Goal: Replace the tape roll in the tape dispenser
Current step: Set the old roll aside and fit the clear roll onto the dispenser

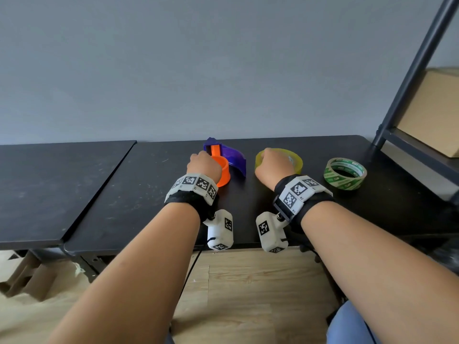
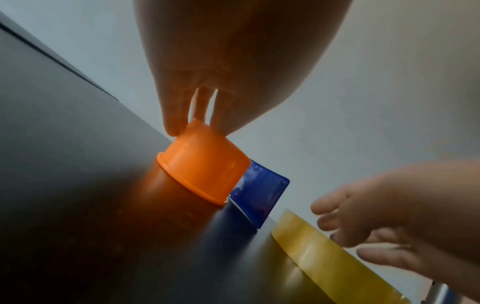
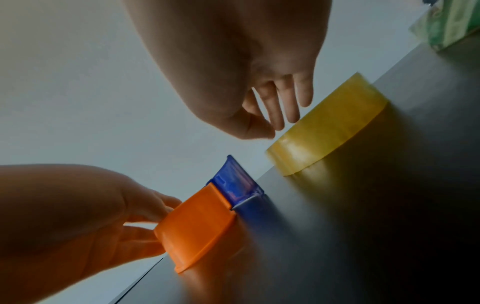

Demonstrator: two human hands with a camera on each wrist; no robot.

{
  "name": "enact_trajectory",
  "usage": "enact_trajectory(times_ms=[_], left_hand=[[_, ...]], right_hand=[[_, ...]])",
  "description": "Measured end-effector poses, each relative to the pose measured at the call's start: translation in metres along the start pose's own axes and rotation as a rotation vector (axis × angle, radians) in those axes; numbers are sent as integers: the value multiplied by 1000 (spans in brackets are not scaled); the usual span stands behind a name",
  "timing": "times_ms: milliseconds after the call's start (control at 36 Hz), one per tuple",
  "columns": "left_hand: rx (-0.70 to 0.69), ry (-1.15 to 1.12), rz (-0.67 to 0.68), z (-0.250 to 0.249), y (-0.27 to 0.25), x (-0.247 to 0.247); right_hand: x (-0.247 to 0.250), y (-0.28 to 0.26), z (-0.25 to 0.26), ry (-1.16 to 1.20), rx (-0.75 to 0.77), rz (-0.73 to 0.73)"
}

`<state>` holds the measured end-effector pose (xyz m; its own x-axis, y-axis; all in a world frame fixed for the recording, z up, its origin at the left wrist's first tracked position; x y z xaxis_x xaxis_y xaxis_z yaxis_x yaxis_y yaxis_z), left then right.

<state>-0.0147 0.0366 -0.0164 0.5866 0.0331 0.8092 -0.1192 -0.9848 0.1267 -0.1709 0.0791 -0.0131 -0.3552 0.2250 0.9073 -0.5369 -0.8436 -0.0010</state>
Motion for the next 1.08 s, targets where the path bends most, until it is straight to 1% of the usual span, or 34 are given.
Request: enact_trajectory(times_ms=[83, 250, 333, 417, 444, 472, 528, 583, 695, 806, 889, 945, 1083], left_hand=[[6, 9, -11, -1, -1, -1], [8, 41, 4, -6, -3, 0], [-10, 49, 9, -7, -5, 0], [-27, 57, 18, -5, -6, 0], [-34, 55, 22, -5, -5, 0], [-41, 51, 26, -4, -5, 1], [-47, 34, 28, -4, -5, 3], [-46, 1, 3, -5, -5, 8], [-98, -113, -89, -9, -1, 19], [-134, -282, -163, -20, -2, 33], [-139, -456, -150, -25, 0, 36], [-134, -539, -168, -21, 3, 36], [-126, -558, -127, -21, -10, 44]], right_hand=[[-3, 1, -6, -114, -21, 92], [2, 5, -5, -217, -69, 202], [3, 5, -7, -238, -35, 154], [5, 2, -7, -238, 0, 22], [5, 2, -7, -217, 0, -23], [5, 3, -7, -164, -7, -34], [4, 5, -9, -33, -8, -16], [7, 5, -8, 70, 26, -43], [18, -2, 2, 225, 158, -108], [30, -16, 17, 288, 294, -117], [30, -24, 29, 293, 365, -96], [28, -29, 35, 282, 396, -82], [21, -39, 45, 285, 467, -49]])
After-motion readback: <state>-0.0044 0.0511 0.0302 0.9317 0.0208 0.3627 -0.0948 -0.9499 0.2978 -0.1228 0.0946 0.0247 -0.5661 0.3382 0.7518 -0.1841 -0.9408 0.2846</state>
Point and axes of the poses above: each hand's wrist, its own y-axis towards the middle knuckle, its own x-axis out of the back of the hand, z = x × y, the point moved 2 cm from there along y, towards the middle knuckle, and after that the axes turned 14 degrees about -x, right-handed, at the moved point
